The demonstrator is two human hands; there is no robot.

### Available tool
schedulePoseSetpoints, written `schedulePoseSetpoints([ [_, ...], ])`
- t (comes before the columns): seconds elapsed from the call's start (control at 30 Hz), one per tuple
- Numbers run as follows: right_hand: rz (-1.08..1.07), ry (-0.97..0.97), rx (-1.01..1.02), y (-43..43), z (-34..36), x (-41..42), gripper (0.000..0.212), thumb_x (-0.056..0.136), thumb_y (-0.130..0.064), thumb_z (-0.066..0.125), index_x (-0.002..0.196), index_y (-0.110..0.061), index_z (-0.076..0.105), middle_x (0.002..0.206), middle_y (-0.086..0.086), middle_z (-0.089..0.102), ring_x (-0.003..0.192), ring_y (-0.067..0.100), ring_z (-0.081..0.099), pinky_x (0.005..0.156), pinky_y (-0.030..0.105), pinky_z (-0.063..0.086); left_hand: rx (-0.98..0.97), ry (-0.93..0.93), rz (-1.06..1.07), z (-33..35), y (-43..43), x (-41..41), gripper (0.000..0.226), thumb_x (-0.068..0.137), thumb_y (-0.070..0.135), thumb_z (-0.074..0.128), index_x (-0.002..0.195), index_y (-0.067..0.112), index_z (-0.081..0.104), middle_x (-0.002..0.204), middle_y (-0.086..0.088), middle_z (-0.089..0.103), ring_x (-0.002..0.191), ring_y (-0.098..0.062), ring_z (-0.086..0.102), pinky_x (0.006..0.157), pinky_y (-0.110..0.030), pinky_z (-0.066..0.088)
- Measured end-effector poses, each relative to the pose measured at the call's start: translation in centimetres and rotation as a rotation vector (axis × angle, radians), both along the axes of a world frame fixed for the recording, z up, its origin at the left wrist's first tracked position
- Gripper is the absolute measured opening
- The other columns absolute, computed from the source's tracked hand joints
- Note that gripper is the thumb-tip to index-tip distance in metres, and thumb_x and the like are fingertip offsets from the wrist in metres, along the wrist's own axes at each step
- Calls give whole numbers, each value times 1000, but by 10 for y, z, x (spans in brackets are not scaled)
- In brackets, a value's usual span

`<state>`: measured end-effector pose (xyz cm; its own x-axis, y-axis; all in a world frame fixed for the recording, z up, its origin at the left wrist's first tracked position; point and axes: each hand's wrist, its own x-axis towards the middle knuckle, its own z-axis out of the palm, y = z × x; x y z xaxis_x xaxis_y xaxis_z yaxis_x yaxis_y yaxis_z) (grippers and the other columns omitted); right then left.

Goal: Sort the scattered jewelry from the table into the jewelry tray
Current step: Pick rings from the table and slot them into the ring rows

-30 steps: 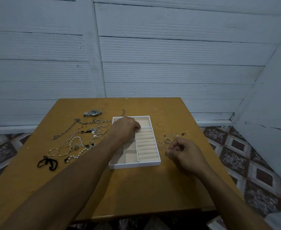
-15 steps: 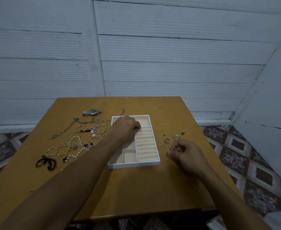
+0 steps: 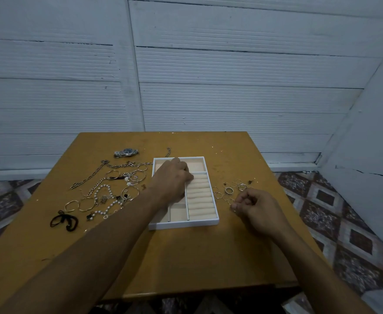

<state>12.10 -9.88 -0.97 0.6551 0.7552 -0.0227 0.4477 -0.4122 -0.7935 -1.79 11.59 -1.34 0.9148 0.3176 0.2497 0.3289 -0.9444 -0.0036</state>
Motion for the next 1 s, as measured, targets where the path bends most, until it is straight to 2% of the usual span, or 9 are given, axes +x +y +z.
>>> schedulePoseSetpoints([
  [0.07, -1, 7, 11, 2, 0, 1, 9, 82, -19, 75, 75, -17, 68, 69, 12, 62, 60, 13, 51, 56, 26, 40, 17, 23, 16, 0, -2, -1, 47, 74, 20, 74, 120, 18, 68, 108, -4, 65, 98, -25, 53, 79, -37, 44],
  [0.17, -2, 17, 34, 7, 2, 1, 10, 83, -17, 74, 75, -18, 68, 66, 6, 60, 66, 17, 55, 64, 35, 48, 21, 44, 39, 2, -6, -2, 50, 77, 22, 72, 126, 21, 63, 114, -2, 61, 103, -24, 49, 82, -36, 42],
  [0.3, 9, -40, 66, 22, 9, 6, 9, 83, -16, 74, 76, -15, 68, 70, 1, 61, 65, 11, 53, 59, 24, 43, -23, 13, 45, 6, -8, -3, 49, 75, 20, 72, 123, 23, 65, 114, 0, 62, 103, -23, 51, 82, -33, 38],
  [0.4, 6, -65, 76, 39, 13, 10, 8, 84, -15, 73, 77, -16, 68, 69, -2, 61, 62, 9, 54, 53, 18, 42, -107, -118, 64, 5, -3, -7, 49, 71, 10, 74, 119, 17, 68, 108, -4, 67, 99, -28, 57, 81, -35, 46],
  [0.6, 51, -184, 66, 77, 17, 12, 10, 84, -19, 72, 76, -23, 66, 72, -6, 63, 67, 8, 56, 58, 22, 43, -154, -335, 106, 1, 0, -33, 37, 76, -1, 63, 110, 10, 72, 99, -9, 69, 92, -31, 61, 76, -39, 52],
  [0.83, 134, -283, 23, 105, 16, 5, 8, 84, -21, 69, 76, -22, 66, 73, -7, 67, 68, 11, 62, 63, 30, 51, -234, -368, 226, -3, -6, -57, 28, 86, 9, 58, 110, 13, 73, 102, -5, 70, 98, -24, 57, 81, -35, 46],
  [0.93, 161, -319, 11, 111, 12, 3, 11, 84, -20, 66, 74, -23, 62, 70, -7, 69, 61, 10, 67, 62, 35, 56, -264, -353, 264, -4, -10, -59, 29, 88, 17, 57, 114, 18, 71, 108, -2, 69, 101, -20, 56, 82, -34, 47],
  [1.0, 177, -400, -8, 114, 10, 1, 10, 83, -22, 65, 74, -24, 62, 71, -6, 69, 65, 12, 65, 63, 36, 55, -289, -350, 277, -4, -15, -60, 30, 88, 20, 57, 116, 19, 70, 110, -1, 68, 102, -19, 57, 82, -34, 49],
])
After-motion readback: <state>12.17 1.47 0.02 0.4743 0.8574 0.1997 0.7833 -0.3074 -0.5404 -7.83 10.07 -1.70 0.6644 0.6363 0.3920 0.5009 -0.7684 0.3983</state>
